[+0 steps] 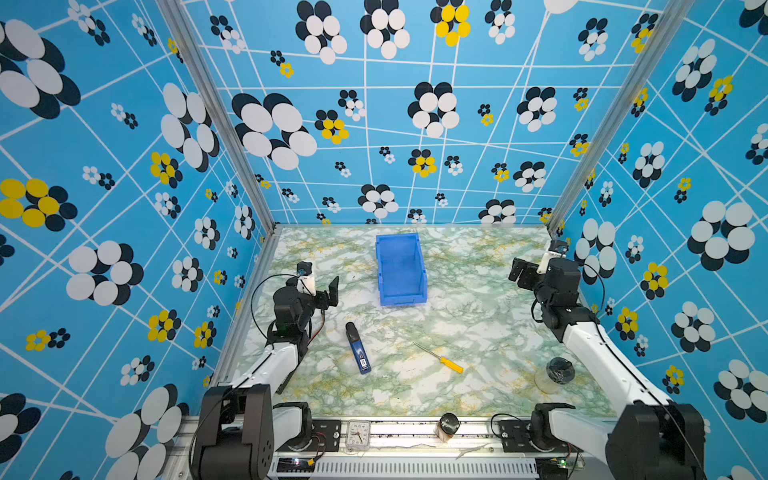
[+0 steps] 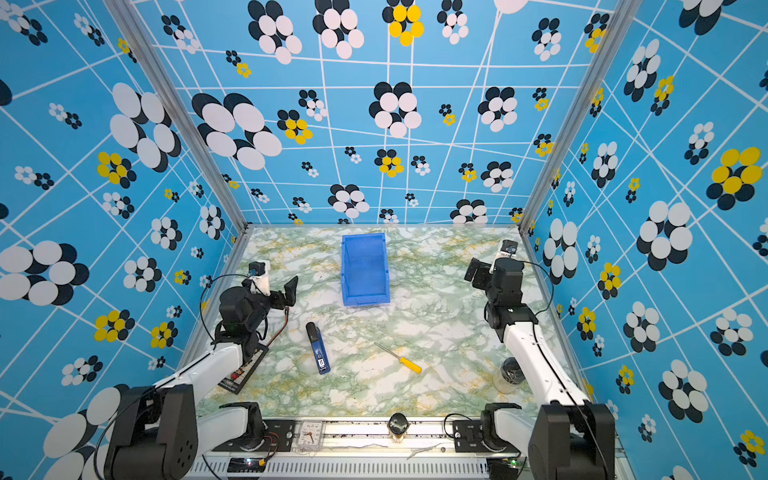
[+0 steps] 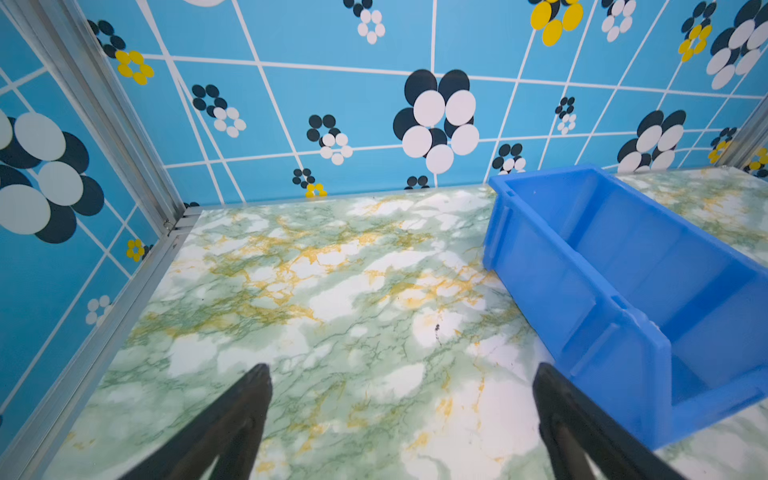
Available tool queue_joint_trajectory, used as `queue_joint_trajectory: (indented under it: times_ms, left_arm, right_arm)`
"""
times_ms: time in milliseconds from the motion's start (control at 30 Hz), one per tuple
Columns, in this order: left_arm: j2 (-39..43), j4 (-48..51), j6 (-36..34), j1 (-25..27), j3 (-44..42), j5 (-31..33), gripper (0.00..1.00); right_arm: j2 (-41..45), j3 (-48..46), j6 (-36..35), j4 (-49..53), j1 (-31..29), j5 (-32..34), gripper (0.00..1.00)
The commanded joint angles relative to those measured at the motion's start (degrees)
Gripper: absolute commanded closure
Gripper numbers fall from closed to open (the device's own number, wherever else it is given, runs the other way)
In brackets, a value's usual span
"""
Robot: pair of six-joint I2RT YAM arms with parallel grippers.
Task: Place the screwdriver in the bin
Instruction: 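Move the right gripper over the yellow-handled screwdriver while the left arm lifts slightly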
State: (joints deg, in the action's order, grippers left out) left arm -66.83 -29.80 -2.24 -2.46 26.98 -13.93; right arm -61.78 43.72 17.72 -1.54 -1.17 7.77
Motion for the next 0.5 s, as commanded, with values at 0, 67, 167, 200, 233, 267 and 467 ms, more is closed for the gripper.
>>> queue_joint_trajectory:
  times_ms: [0,67,167,200,233,267,467]
  left_arm:
    - [1.05,23.55,-2.95,-0.15,5.88,3.88,0.01]
    - [1.96,34.71,-3.23,-0.42,10.71,5.57,0.01]
    - [3.44,50.44,-6.80,-0.40,18.70,7.38,0.01]
    - [3.88,54.24,-7.84,-0.41,20.83,8.41,0.01]
    - [4.35,56.28,-8.34,-0.44,22.01,9.99,0.01]
    - [4.88,58.01,-8.45,-0.44,23.01,11.39,0.01]
    - [8.45,69.05,-12.97,-0.36,27.03,3.78,0.01]
  right_arm:
    - [4.56,-3.05,12.30,9.28,-0.64,-7.85,0.01]
    - [5.18,-0.21,15.22,19.83,-1.71,-7.88,0.01]
    - [5.35,3.14,13.92,33.65,-7.16,-5.86,0.01]
    - [5.10,3.73,12.51,37.50,-9.38,-5.67,0.01]
    - [4.53,4.62,11.50,40.92,-11.13,-5.36,0.01]
    - [3.68,5.74,10.77,44.61,-13.67,-4.00,0.01]
    - [1.37,7.69,9.63,52.65,-29.99,-2.30,0.01]
